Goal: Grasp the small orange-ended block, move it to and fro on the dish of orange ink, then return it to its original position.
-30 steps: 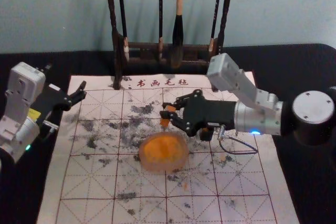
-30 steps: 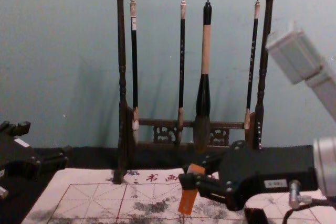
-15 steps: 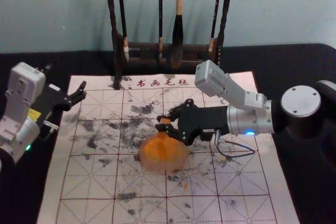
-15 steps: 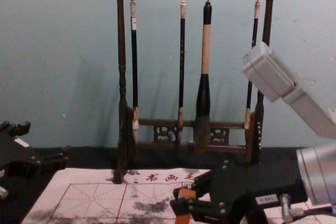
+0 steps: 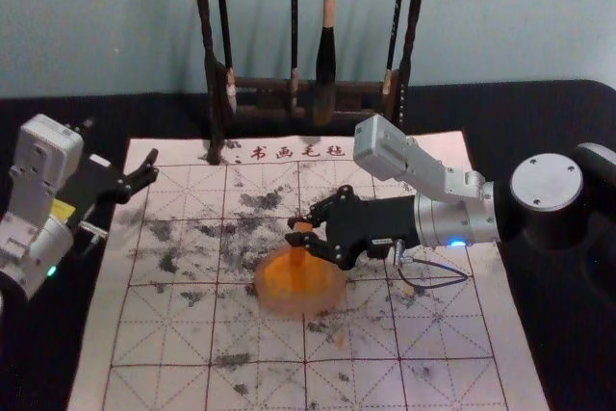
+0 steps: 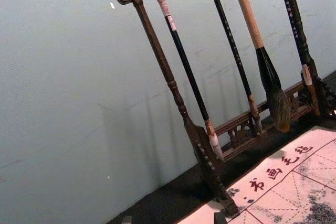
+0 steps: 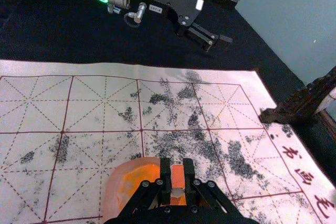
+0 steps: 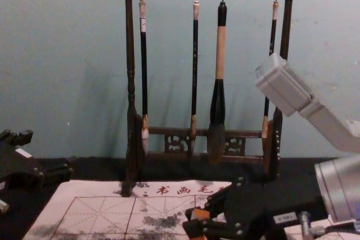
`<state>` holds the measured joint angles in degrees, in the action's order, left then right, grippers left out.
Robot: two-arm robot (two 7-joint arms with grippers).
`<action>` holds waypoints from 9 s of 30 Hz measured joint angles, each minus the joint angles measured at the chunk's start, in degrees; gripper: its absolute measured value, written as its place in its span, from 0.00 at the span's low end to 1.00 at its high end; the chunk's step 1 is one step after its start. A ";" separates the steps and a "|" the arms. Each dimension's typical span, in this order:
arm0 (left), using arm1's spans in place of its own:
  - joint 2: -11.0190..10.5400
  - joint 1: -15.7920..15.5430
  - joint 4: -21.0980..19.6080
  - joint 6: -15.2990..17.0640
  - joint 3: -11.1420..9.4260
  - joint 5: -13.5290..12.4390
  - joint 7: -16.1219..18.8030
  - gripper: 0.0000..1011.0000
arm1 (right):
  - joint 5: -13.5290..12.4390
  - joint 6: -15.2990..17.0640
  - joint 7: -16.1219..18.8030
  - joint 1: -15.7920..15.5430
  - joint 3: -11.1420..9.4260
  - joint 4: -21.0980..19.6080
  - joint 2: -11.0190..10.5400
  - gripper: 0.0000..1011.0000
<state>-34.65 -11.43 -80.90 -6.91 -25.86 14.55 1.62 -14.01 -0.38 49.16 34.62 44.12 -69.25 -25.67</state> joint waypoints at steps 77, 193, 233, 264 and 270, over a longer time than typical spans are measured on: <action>0.00 0.00 0.00 0.00 0.00 0.00 0.00 0.99 | -0.14 -1.39 2.48 -0.22 3.31 -2.59 -1.43 0.14; 0.00 0.00 0.00 0.00 0.00 0.00 0.00 0.99 | 2.75 -1.22 1.64 -2.82 1.89 -8.68 -6.91 0.14; 0.00 0.00 0.00 0.00 0.00 0.00 0.00 0.99 | 3.11 -3.57 2.35 1.85 4.02 -0.76 -0.89 0.14; 0.00 0.00 0.00 0.00 0.00 0.00 0.00 0.99 | 4.23 -3.03 0.23 0.85 2.25 -1.67 -2.72 0.14; 0.00 0.00 0.00 0.00 0.00 0.00 0.00 0.99 | 4.35 -2.80 0.03 0.32 1.89 -2.57 -3.39 0.14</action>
<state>-34.64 -11.43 -80.90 -6.91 -25.86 14.55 1.62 -9.65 -3.18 49.18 34.94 46.01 -71.81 -29.06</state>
